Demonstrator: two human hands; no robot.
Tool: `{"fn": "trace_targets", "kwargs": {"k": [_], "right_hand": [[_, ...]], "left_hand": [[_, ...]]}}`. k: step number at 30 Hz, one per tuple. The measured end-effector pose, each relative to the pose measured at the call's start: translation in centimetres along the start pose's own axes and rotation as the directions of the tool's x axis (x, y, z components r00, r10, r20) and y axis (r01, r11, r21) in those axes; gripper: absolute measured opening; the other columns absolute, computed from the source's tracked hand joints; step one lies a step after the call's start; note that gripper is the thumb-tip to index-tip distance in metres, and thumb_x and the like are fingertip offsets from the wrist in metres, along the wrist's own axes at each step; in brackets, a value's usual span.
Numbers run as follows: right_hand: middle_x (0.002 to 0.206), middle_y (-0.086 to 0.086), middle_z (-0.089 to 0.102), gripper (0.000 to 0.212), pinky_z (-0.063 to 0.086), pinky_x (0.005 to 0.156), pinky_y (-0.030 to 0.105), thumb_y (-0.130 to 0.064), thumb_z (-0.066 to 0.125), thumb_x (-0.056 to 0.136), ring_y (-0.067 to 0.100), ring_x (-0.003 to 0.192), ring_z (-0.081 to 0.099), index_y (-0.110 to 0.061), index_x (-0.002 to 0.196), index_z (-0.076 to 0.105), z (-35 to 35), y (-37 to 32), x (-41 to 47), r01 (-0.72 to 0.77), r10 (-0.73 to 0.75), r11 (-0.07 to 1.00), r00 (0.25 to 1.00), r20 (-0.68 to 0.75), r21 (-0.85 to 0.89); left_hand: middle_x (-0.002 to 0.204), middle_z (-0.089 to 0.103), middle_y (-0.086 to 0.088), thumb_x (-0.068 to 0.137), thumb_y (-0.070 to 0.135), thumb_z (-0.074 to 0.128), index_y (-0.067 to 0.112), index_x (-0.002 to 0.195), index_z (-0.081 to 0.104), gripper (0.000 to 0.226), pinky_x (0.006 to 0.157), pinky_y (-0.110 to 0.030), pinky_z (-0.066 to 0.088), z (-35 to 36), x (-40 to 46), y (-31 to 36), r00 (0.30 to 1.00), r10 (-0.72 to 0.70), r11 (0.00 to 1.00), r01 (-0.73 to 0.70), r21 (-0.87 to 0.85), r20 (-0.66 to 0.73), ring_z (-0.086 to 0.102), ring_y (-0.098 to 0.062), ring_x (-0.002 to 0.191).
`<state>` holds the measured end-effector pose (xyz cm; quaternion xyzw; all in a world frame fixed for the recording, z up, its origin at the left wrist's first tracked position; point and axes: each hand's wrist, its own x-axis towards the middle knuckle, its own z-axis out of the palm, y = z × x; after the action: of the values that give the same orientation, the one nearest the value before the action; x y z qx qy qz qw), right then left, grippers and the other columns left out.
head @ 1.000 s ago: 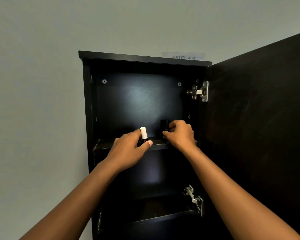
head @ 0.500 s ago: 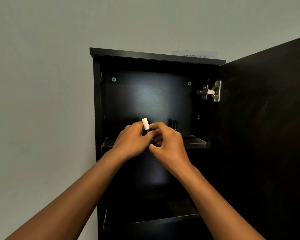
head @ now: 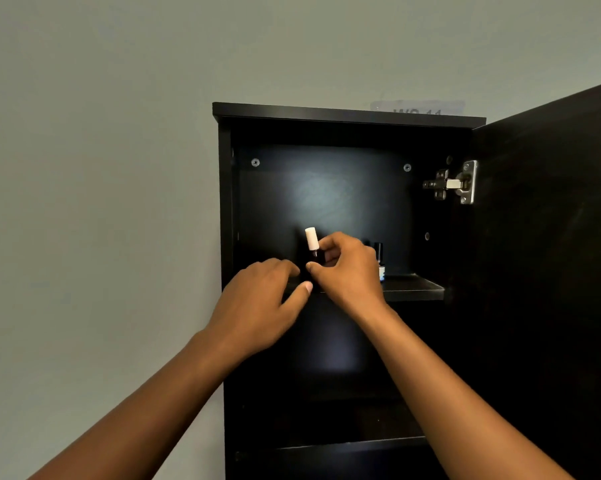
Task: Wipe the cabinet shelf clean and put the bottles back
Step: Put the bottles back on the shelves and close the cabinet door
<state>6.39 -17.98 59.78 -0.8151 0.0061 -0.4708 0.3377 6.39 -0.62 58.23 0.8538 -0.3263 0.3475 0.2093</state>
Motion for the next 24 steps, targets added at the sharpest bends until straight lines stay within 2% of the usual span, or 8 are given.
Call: {"fn": "trace_targets", "kwargs": {"k": [3, 9, 14, 19, 24], "right_hand": [[0.074, -0.007, 0.071, 0.023, 0.058, 0.075, 0.031, -0.026, 0.09, 0.072, 0.013, 0.077, 0.07, -0.027, 0.085, 0.07, 0.8, -0.9, 1.4, -0.073, 0.074, 0.997, 0.994, 0.082, -0.015], [0.076, -0.001, 0.075, 0.024, 0.059, 0.076, 0.034, -0.027, 0.095, 0.069, 0.017, 0.081, 0.073, -0.021, 0.076, 0.073, 2.6, -1.4, 2.9, -0.144, 0.156, 0.987, 0.961, 0.226, -0.071], [0.083, -0.001, 0.076, 0.027, 0.06, 0.078, 0.034, -0.032, 0.096, 0.068, 0.017, 0.085, 0.072, -0.02, 0.079, 0.075, 2.9, -1.3, 3.0, -0.137, 0.172, 0.981, 0.946, 0.276, -0.14], [0.086, -0.001, 0.076, 0.027, 0.054, 0.073, 0.029, -0.034, 0.095, 0.069, 0.017, 0.088, 0.072, -0.019, 0.083, 0.077, 3.2, -1.0, 2.7, -0.151, 0.2, 0.972, 0.936, 0.29, -0.182], [0.09, 0.001, 0.078, 0.027, 0.057, 0.078, 0.029, -0.038, 0.093, 0.068, 0.02, 0.095, 0.074, -0.023, 0.084, 0.078, 3.2, -0.5, 2.2, -0.125, 0.181, 0.97, 0.944, 0.275, -0.21]], "left_hand": [[0.136, 0.063, 0.007, 0.101, 0.056, 0.049, 0.028, 0.141, 0.057, 0.049, 0.103, -0.036, 0.052, 0.0, -1.6, -0.2, 0.996, 0.07, 0.989, -0.076, 0.13, 0.051, 0.059, -0.014, 0.122], [0.148, 0.054, 0.007, 0.101, 0.055, 0.05, 0.029, 0.152, 0.047, 0.057, 0.111, -0.031, 0.045, 0.3, -3.0, -0.6, 0.995, 0.088, 0.979, -0.097, 0.179, 0.055, 0.052, -0.014, 0.134], [0.15, 0.054, 0.007, 0.101, 0.054, 0.05, 0.029, 0.153, 0.047, 0.058, 0.112, -0.03, 0.044, 0.3, -3.2, -0.5, 0.995, 0.076, 0.981, -0.086, 0.172, 0.062, 0.052, -0.013, 0.135], [0.149, 0.055, 0.006, 0.1, 0.053, 0.052, 0.028, 0.153, 0.048, 0.058, 0.113, -0.031, 0.042, 0.6, -3.5, -0.6, 0.996, 0.08, 0.984, -0.087, 0.156, 0.049, 0.052, -0.015, 0.135], [0.143, 0.061, 0.0, 0.095, 0.052, 0.053, 0.022, 0.147, 0.056, 0.06, 0.109, -0.037, 0.048, 1.2, -3.8, -1.1, 0.992, 0.12, 0.981, -0.123, 0.147, 0.034, 0.058, -0.021, 0.129]]}}
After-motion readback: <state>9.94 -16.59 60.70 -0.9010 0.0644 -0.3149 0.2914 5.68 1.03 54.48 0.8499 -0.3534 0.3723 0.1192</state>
